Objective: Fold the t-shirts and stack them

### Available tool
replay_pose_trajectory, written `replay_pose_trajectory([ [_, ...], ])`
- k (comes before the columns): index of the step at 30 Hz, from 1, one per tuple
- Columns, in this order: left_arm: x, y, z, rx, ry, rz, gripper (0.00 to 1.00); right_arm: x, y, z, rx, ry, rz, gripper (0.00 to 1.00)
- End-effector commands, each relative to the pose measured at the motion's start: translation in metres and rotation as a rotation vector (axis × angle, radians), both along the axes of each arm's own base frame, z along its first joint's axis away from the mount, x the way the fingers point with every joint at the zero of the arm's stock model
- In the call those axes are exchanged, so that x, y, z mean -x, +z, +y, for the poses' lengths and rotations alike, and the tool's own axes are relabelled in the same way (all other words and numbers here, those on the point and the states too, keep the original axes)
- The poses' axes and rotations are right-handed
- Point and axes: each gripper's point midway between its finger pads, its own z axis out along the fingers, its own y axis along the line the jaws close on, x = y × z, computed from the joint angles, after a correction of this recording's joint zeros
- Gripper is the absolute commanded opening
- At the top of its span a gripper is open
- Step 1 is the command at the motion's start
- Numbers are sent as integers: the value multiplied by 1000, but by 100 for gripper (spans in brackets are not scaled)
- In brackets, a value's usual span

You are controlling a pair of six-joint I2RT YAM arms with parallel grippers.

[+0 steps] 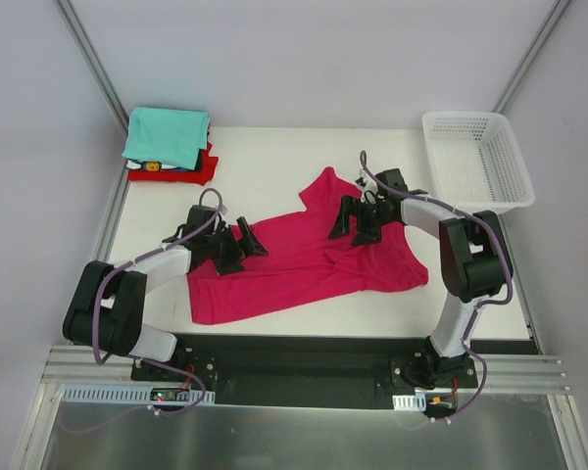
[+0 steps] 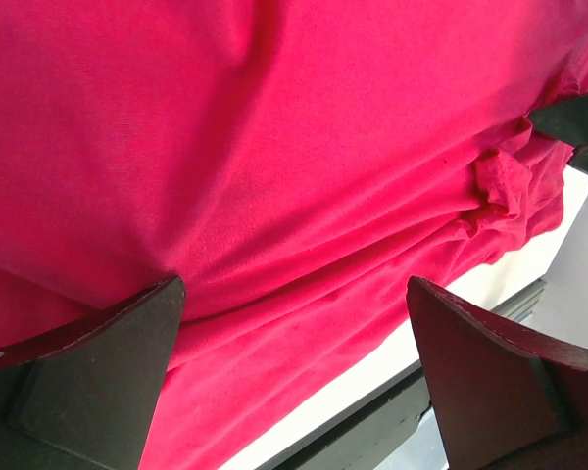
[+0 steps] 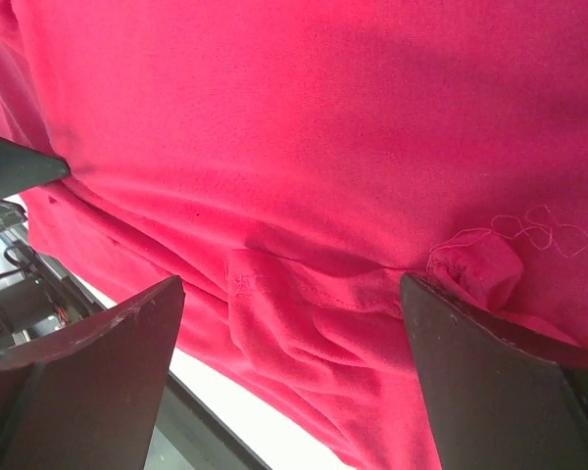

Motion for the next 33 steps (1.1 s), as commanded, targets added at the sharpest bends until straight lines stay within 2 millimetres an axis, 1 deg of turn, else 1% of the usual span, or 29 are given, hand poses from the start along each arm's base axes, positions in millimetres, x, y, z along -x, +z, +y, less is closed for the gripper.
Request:
replay_pose_trajectory([
  [1,41,-22,16,-60,27,110,99,27,17,0,36,15,-17,96],
  [2,44,-19,17,-57,31,107,99,35,18,1,48,29,-15,96],
  [6,51,-13,19,-58,34,96,99,46,25,0,76,28,-26,96],
  [9,51,-7,20,-61,37,92,99,53,28,2,83,30,-19,96],
  [11,48,0,21,-67,41,74,99,57,32,5,86,38,-25,96],
  [13,46,3,23,-83,49,65,99,54,42,7,85,40,-58,96],
  [14,42,8,23,-85,47,47,99,55,45,8,85,42,-61,96],
  [16,38,11,24,-94,49,43,99,49,55,11,79,44,-87,96],
  [17,34,13,23,-99,45,37,99,47,58,11,77,45,-94,96],
  [18,32,15,22,-97,42,34,99,45,57,12,81,49,-92,96],
  [19,27,16,20,-95,35,32,99,37,64,14,74,45,-108,96],
  [21,19,20,18,-96,22,20,99,27,67,14,78,38,-109,96],
  [22,8,27,16,-104,8,-6,99,21,63,12,88,35,-86,96],
  [23,0,30,17,-118,8,-26,99,5,79,18,68,35,-119,96],
  [24,-7,33,17,-130,6,-37,99,-4,85,20,61,35,-130,96],
  [25,-24,43,15,-144,-5,-64,99,-10,76,20,73,45,-94,96],
  [26,-29,45,16,-160,-8,-58,99,-33,100,24,69,36,-156,96],
  [27,-36,48,15,-172,-13,-66,99,-42,103,25,76,29,-150,96],
  [28,-51,56,13,-182,-15,-85,99,-44,81,24,107,67,-92,96],
  [29,-56,57,13,-190,-14,-85,99,-53,83,23,132,67,-92,96],
  [30,-60,58,13,-198,-16,-81,99,-72,97,25,134,61,-129,96],
  [31,-68,60,11,-201,-15,-85,99,-74,95,24,145,69,-106,96],
  [32,-71,60,10,-201,-17,-79,99,-79,75,23,166,80,-71,96],
  [33,-72,59,10,-200,-19,-73,99,-89,80,23,164,75,-93,96],
])
